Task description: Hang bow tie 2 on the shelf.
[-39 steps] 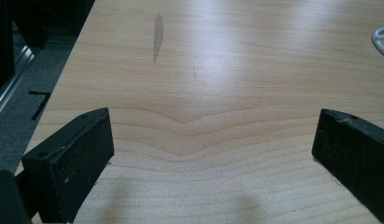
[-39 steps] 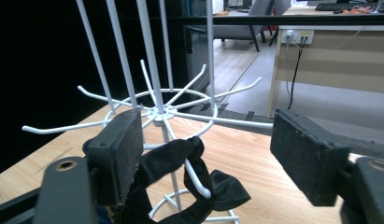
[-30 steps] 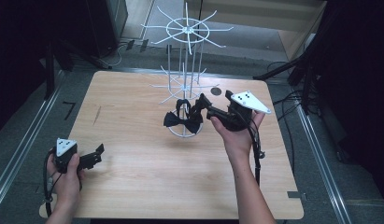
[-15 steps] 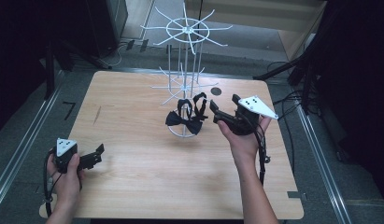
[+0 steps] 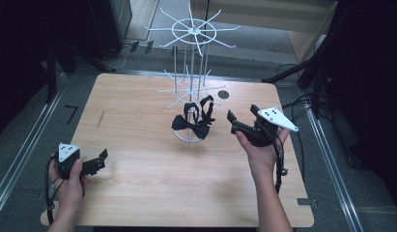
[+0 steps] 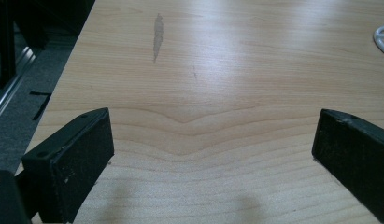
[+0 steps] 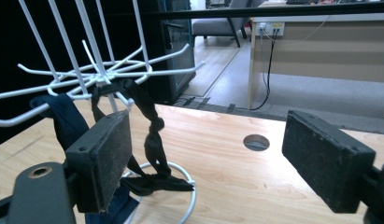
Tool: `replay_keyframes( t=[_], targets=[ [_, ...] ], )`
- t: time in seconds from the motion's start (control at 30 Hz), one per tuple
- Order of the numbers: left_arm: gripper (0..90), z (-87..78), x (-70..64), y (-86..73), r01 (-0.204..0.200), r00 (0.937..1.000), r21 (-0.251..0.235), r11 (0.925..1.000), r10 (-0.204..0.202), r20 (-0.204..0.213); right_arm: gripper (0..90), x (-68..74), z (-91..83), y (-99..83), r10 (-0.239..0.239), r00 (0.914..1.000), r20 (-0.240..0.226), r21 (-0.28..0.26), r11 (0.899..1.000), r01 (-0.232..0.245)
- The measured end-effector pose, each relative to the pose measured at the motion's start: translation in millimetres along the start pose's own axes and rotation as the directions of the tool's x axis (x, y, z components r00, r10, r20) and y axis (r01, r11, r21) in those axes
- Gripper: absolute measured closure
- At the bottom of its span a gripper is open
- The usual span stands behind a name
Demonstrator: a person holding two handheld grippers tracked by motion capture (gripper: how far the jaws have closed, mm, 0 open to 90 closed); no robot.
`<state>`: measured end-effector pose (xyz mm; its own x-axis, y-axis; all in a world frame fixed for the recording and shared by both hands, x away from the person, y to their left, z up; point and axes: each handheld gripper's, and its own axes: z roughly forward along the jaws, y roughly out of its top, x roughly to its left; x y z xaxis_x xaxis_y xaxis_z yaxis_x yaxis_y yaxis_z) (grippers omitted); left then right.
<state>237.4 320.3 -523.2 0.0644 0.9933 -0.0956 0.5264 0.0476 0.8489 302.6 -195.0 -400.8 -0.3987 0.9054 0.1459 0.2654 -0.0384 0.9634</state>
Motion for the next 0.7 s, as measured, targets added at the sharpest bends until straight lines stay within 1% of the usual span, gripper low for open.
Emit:
replay_keyframes(
  t=[0.27, 0.47, 0.5, 0.53, 0.67, 0.7],
  targets=[
    [0.0, 0.0, 0.0, 0.0, -0.001, 1.0, 0.0, 1.0, 0.001, 0.0, 14.2, -8.9, -5.6, -8.5, -0.004, 1.0, 0.008, 0.006, 1.0, 0.004],
    [0.0, -0.3, -0.2, 0.0, -0.001, 1.0, 0.002, 1.0, 0.001, -0.001, 13.0, -19.9, -12.7, -20.9, 0.005, 0.9998, 0.02, 0.02, 1.0, -0.006],
    [0.0, -0.3, -0.2, 0.0, -0.001, 1.0, 0.002, 1.0, 0.001, -0.001, 13.0, -19.9, -12.7, -20.9, 0.005, 0.9998, 0.02, 0.02, 1.0, -0.006],
    [0.0, -0.3, -0.2, 0.1, -0.002, 1.0, 0.002, 1.0, 0.002, -0.001, 12.9, -23.1, -14.9, -25.2, 0.008, 0.9997, 0.023, 0.024, 1.0, -0.009],
    [0.0, -0.2, -0.3, 0.0, -0.002, 1.0, 0.001, 1.0, 0.002, -0.002, 12.1, -30.9, -18.2, -34.6, 0.003, 0.9993, 0.038, 0.034, 0.999, -0.004],
    [0.0, -0.2, -0.3, 0.0, -0.002, 1.0, 0.001, 1.0, 0.002, -0.002, 12.1, -30.9, -18.2, -34.6, 0.003, 0.9993, 0.038, 0.034, 0.999, -0.004]
  ],
)
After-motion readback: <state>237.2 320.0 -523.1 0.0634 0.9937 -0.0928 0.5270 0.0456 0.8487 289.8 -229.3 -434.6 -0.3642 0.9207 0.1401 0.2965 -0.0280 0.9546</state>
